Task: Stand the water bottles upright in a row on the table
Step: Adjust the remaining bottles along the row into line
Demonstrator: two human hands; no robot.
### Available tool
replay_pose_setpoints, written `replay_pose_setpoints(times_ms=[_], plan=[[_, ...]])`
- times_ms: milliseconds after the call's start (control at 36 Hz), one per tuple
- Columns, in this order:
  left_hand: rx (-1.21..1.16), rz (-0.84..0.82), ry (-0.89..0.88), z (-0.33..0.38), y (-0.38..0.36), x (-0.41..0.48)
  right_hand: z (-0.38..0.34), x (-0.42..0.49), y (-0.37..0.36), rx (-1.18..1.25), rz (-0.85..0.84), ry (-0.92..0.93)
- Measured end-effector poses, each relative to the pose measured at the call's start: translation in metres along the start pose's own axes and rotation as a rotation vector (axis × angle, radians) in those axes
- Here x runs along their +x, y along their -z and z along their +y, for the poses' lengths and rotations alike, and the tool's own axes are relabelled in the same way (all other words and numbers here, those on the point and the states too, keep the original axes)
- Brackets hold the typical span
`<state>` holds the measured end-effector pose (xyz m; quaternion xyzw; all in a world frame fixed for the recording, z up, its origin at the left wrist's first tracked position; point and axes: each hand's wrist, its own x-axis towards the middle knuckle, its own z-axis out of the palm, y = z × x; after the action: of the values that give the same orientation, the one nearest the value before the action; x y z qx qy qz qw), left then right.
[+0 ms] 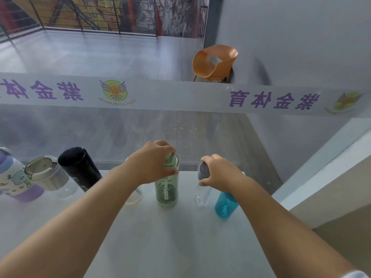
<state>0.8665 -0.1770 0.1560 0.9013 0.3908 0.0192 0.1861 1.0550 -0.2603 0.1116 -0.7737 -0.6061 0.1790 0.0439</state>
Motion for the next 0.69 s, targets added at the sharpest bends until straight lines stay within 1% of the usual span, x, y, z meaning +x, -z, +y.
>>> replay_pose_setpoints(times_ms=[194, 333, 472, 583, 694], plan=[[0.117, 0.038, -0.027, 0.017, 0.011, -0.001, 0.014, -0.018, 0.025, 0.028, 0.033, -0.023], [0.207, 0.023, -0.083, 0.034, 0.013, 0.001, 0.037, -0.038, 0.034, 0.031, 0.074, -0.080], [0.247, 0.000, -0.122, 0.045, 0.008, 0.006, 0.057, -0.052, 0.025, -0.008, 0.012, -0.157], [0.283, -0.023, -0.133, 0.050, 0.002, 0.011, 0.064, -0.054, 0.004, -0.022, -0.047, -0.176], [0.317, -0.043, -0.143, 0.054, -0.002, 0.016, 0.066, -0.051, -0.013, 0.001, -0.052, -0.207]])
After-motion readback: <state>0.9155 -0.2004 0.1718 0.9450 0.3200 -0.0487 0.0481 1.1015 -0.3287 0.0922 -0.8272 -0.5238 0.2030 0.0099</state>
